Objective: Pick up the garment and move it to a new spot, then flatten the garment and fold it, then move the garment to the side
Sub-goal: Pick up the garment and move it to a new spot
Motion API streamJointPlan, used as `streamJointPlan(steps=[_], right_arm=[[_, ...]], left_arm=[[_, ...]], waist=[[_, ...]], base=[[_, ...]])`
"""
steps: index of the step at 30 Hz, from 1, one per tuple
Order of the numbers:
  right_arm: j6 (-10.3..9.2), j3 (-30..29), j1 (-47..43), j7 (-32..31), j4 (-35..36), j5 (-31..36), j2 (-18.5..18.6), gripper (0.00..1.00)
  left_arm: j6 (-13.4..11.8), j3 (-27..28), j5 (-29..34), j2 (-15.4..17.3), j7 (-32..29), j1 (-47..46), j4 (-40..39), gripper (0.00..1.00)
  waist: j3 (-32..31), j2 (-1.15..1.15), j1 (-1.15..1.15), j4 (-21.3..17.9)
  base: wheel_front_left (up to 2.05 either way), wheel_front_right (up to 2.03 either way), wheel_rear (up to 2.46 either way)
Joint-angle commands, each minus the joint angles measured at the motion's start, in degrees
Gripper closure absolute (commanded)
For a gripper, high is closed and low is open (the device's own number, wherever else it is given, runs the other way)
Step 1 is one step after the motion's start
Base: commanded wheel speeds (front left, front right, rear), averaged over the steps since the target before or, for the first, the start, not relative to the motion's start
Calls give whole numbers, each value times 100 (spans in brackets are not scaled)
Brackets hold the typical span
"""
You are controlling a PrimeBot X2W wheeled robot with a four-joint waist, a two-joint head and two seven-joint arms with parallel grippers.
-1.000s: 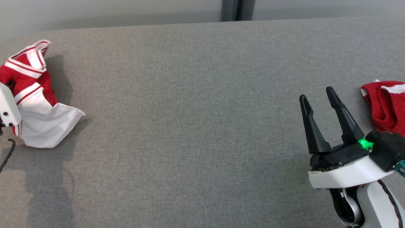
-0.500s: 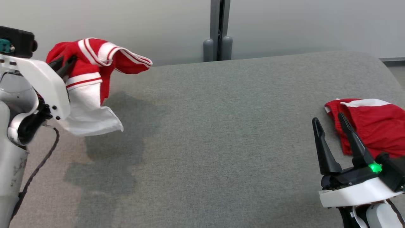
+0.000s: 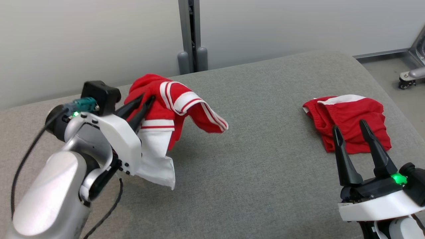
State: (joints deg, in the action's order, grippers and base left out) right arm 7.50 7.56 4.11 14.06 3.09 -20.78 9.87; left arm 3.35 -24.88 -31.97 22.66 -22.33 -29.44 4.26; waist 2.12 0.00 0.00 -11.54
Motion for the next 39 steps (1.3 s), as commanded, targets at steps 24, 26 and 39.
streamJointPlan(steps=[24,26,39], right_arm=[[0,-13,-33,-8,-80,4,-85,0],[0,-50,-76,-13,-69,9,-75,0],[0,-272,-225,-93,99,55,-107,0]], left_arm=[[62,-1025,690,-1440,2438,425,3149,0],[60,-1012,709,-1419,2518,338,3131,0],[-529,-275,510,-598,2648,459,1601,0]], waist=[[195,0,0,-222],[168,0,0,-177],[7,0,0,262]], base=[[0,0,0],[0,0,0],[0,0,0]])
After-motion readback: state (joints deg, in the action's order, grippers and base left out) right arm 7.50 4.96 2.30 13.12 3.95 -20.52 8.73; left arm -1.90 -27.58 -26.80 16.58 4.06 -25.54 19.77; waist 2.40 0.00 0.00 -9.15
